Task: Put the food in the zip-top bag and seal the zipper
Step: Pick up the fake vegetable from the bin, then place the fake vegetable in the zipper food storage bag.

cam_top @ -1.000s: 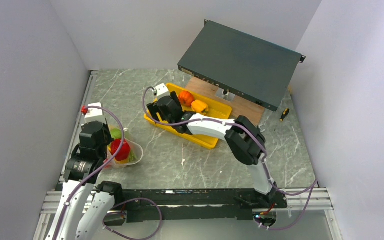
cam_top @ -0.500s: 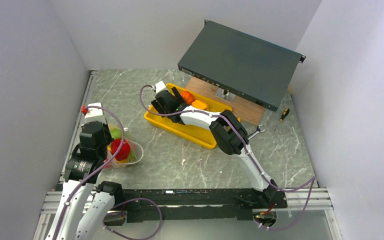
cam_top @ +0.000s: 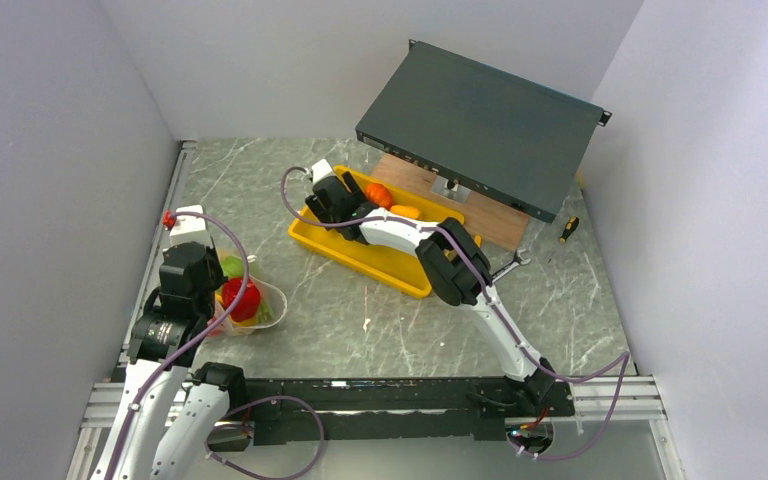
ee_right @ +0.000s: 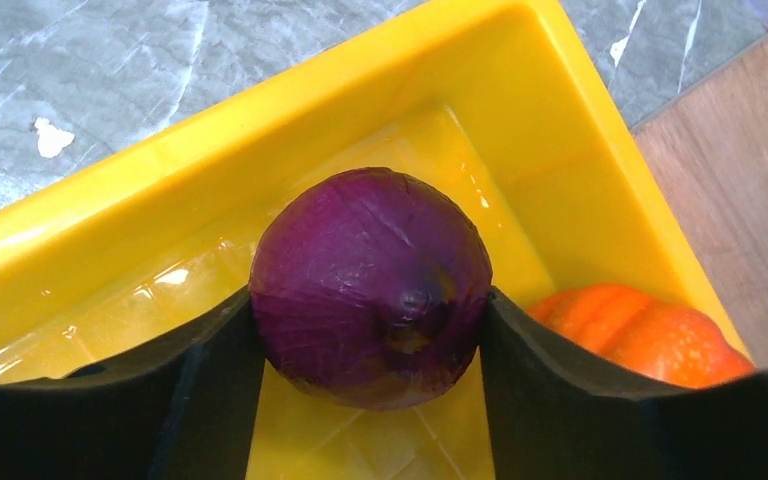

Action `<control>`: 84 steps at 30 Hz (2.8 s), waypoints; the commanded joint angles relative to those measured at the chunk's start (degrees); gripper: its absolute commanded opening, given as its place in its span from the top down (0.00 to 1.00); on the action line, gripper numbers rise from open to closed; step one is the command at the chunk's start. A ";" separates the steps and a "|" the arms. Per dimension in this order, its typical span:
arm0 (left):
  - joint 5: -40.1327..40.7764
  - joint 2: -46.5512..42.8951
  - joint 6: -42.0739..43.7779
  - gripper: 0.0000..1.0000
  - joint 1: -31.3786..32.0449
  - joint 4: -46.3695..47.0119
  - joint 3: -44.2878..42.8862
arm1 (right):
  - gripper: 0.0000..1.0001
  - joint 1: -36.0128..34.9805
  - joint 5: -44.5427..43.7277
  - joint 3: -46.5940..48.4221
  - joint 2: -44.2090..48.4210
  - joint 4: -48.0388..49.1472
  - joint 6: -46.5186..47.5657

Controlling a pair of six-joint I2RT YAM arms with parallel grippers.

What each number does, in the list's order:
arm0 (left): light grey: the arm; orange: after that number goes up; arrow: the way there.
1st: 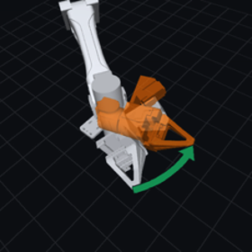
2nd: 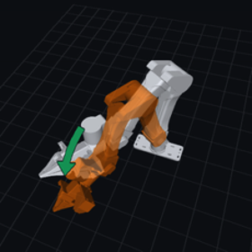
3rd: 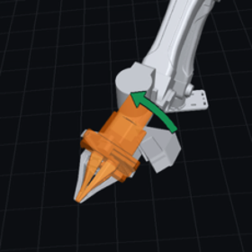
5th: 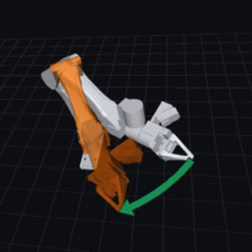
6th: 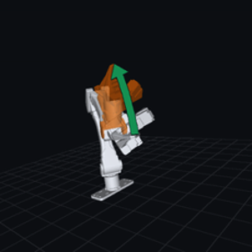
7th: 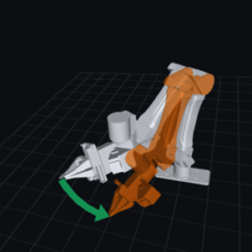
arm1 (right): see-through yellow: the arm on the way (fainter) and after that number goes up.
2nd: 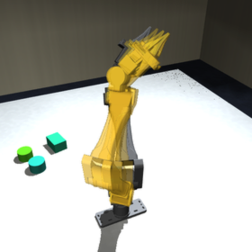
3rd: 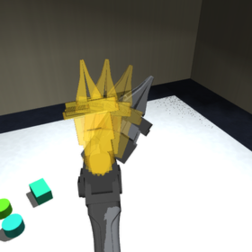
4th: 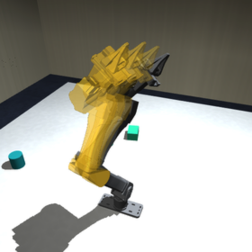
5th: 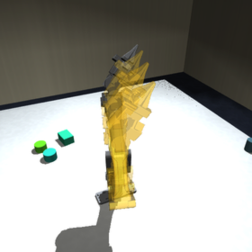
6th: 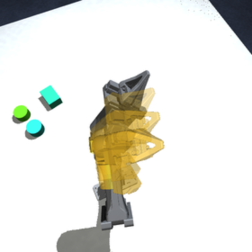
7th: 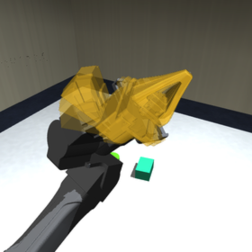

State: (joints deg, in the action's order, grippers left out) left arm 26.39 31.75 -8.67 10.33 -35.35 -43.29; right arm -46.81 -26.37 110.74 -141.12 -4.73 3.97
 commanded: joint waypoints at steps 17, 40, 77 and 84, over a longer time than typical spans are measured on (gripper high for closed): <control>-0.75 0.81 -0.11 1.00 0.13 2.13 -0.30 | 1.00 -4.81 11.58 -29.63 34.06 1.09 -15.25; -0.73 -0.51 -0.13 1.00 0.13 2.11 -0.22 | 0.96 -22.45 38.01 -37.22 43.00 27.90 -21.85; -0.81 -1.30 -0.08 1.00 0.13 2.24 -0.12 | 0.07 -22.94 27.91 -30.05 38.44 15.95 -24.71; -0.90 -1.26 -0.10 1.00 0.13 2.39 -0.12 | 0.15 -22.07 21.94 -34.86 43.58 14.21 -27.71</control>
State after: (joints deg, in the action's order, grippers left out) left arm 25.74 31.09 -8.64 10.33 -35.24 -43.29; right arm -69.56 0.05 77.54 -101.27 9.87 -22.15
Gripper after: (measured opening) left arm 0.011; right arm 0.893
